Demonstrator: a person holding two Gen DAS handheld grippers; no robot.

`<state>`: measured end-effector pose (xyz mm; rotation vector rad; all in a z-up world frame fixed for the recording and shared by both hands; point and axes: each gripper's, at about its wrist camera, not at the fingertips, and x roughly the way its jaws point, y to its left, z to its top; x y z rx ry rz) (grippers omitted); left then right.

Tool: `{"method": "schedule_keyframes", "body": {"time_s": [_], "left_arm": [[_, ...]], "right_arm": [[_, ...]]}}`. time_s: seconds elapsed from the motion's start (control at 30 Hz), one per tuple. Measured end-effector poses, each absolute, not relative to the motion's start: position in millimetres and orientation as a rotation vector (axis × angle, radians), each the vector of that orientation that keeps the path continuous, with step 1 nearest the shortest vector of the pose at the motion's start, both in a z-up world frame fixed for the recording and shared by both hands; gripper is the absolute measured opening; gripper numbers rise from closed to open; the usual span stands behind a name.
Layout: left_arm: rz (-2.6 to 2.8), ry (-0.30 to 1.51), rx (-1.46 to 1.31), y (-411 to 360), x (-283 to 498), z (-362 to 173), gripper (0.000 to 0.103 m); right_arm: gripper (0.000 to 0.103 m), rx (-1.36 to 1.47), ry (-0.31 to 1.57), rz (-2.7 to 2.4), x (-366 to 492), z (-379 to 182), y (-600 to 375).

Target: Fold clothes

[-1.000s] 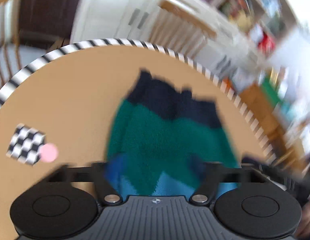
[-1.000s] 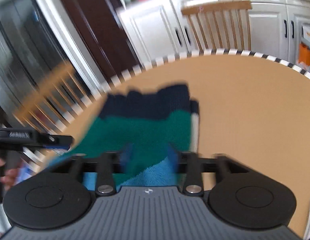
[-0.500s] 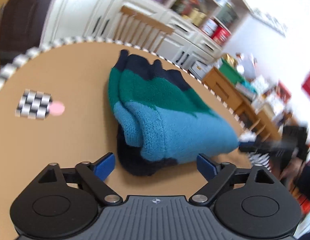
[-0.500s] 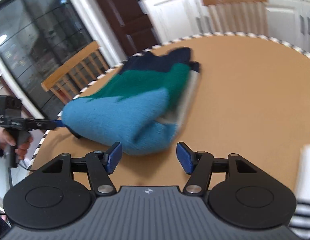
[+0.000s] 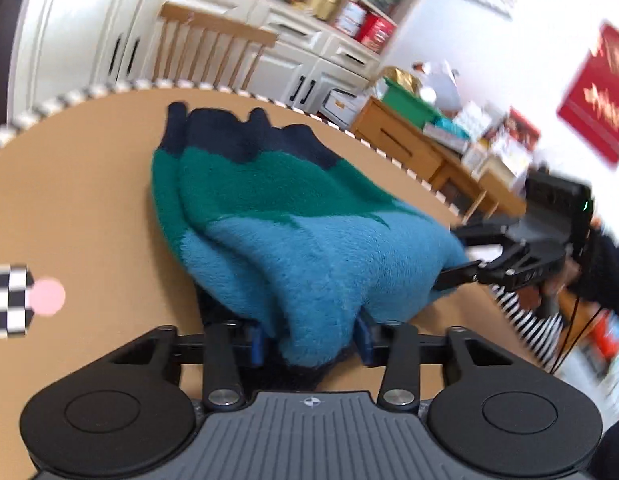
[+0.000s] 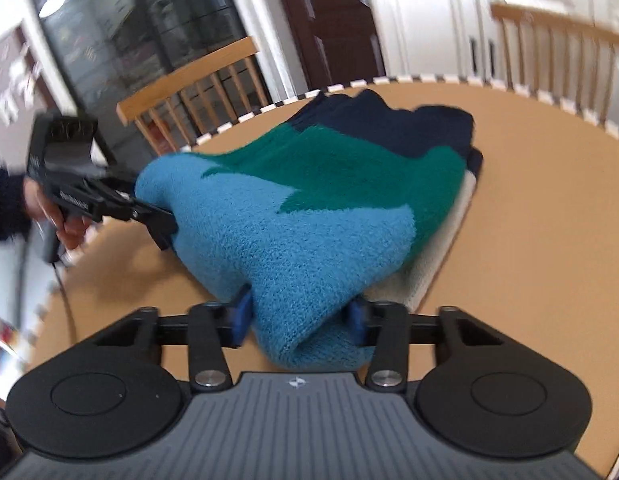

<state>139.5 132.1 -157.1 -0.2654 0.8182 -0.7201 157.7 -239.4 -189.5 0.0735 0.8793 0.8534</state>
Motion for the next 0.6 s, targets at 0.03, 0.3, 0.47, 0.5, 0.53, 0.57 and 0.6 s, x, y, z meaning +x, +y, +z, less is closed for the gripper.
{"method": "schedule_keyframes", "body": {"time_s": [0.03,0.3,0.47,0.5,0.53,0.57,0.6], "left_arm": [[-0.726,0.818,-0.286,136,139,-152,0.033],[-0.801,1.077,-0.438,149,129,-158,0.024],[-0.721,1.180,-0.570,155,102,-188,0.028],[-0.708,1.180,-0.593,156,97,-189,0.030],[-0.702,1.182,-0.594,156,92,-189,0.031],[-0.702,1.188,-0.584,156,87,-186,0.033],[-0.705,1.195,-0.571,156,81,-183,0.035]], "right_arm": [[0.033,0.142,0.908,0.851,161,-185,-245],[0.027,0.362,1.145,0.837,142,-200,-259],[0.029,0.574,1.190,0.754,110,-219,-272],[0.029,0.617,1.200,0.740,104,-221,-275],[0.031,0.648,1.213,0.734,98,-223,-278],[0.032,0.662,1.229,0.735,92,-223,-281],[0.033,0.659,1.247,0.733,86,-222,-284]]}}
